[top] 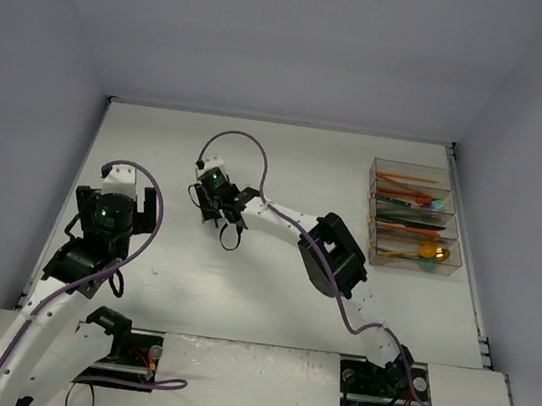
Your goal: Sort the eating utensils into containers
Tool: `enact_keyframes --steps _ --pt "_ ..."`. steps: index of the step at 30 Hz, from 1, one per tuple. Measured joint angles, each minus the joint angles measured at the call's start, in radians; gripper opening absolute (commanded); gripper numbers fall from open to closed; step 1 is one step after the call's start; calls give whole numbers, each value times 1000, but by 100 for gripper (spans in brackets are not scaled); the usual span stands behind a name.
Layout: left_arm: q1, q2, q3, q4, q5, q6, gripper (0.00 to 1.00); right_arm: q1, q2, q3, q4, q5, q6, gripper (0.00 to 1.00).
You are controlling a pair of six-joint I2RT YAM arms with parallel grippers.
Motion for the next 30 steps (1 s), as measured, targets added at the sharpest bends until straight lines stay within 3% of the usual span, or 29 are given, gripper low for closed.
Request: enact_keyframes --steps 14,21,30 --pt "0 9 0 0 0 0 97 -8 1 -38 81 25 27 1" --pt "0 15 0 0 -1 0 97 -68 -91 -201 145 15 65 0" --pt "0 23 0 1 -2 0 98 -305 -275 -431 80 21 44 0"
